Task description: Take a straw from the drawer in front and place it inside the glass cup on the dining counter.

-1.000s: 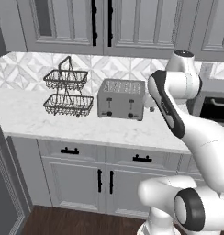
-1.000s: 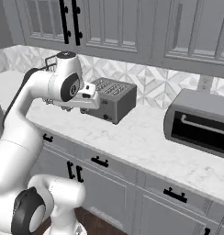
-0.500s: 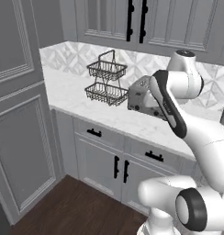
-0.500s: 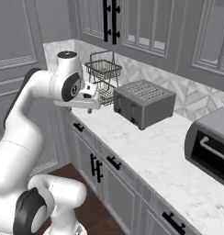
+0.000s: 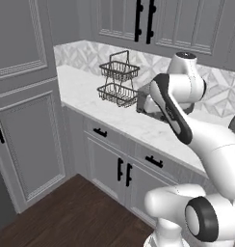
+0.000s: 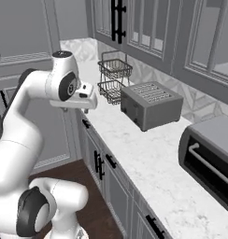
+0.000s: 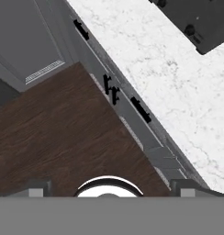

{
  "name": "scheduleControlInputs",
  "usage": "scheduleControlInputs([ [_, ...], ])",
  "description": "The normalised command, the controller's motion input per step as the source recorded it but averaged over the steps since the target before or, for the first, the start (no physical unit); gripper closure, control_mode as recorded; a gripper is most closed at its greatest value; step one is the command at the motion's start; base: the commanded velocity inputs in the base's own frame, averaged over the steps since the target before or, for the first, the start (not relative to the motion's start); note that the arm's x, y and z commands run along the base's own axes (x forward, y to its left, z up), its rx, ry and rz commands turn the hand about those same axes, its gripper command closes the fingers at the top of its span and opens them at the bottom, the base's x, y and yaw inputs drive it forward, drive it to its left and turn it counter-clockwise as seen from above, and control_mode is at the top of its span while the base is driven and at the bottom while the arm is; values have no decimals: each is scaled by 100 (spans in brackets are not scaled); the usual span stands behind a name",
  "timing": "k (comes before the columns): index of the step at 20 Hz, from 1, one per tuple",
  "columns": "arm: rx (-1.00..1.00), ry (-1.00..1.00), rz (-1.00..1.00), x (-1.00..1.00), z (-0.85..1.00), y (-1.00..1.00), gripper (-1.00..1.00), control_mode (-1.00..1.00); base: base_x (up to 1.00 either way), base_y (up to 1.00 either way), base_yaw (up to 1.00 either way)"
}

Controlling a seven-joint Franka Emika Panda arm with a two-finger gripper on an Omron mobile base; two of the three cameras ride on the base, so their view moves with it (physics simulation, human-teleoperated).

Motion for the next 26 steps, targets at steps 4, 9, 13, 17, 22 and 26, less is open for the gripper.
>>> scheduleControlInputs([
  [4, 0, 0, 0, 0, 0, 0, -100, 100, -40, -54, 0],
  [9, 0, 0, 0, 0, 0, 0, -100, 100, -3, -52, 8],
  [13, 0, 0, 0, 0, 0, 0, -100, 100, 14, -56, 27],
  [17, 0, 0, 0, 0, 0, 0, -100, 100, 3, -77, 47],
  [22, 0, 0, 15, 0, -1, -7, -100, -100, -1, -50, 32],
  [26, -5, 0, 9, 5, 0, 29, -100, -100, 0, 0, 0],
])
